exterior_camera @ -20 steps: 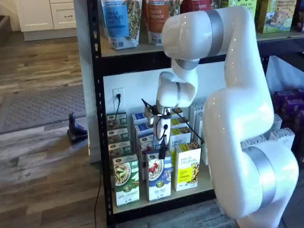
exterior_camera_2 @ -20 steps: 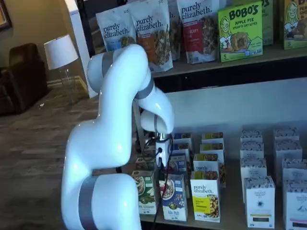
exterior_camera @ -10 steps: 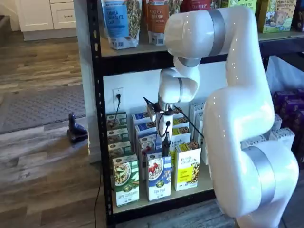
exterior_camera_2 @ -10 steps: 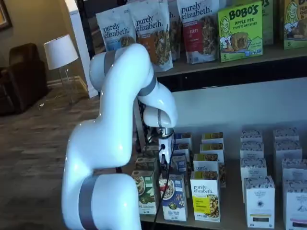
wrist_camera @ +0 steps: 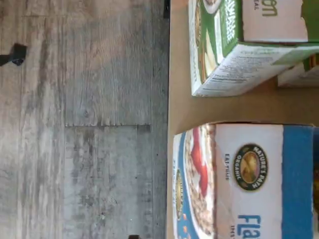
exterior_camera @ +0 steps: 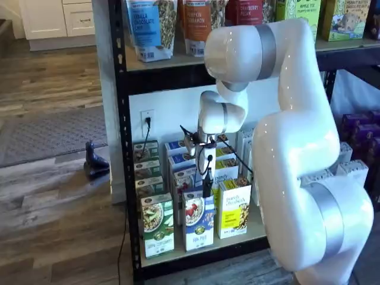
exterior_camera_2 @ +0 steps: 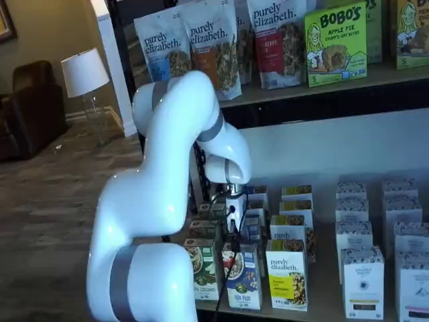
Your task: Pick up the blue and white box that is on the bottom shelf, the second box from the left
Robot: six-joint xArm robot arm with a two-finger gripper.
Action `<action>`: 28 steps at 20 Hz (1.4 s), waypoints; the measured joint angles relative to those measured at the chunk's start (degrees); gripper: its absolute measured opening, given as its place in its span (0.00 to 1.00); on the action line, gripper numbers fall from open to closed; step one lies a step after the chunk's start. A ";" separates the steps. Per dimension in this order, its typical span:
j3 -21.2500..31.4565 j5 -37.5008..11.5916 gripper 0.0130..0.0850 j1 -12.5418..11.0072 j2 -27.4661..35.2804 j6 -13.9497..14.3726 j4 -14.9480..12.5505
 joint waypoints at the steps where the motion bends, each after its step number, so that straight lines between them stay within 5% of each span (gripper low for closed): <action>1: -0.89 0.28 1.00 0.01 0.73 0.09 -0.07; 18: -11.71 1.56 1.00 0.88 9.91 2.16 -1.38; 28: -14.64 3.10 1.00 2.04 13.20 7.19 -6.18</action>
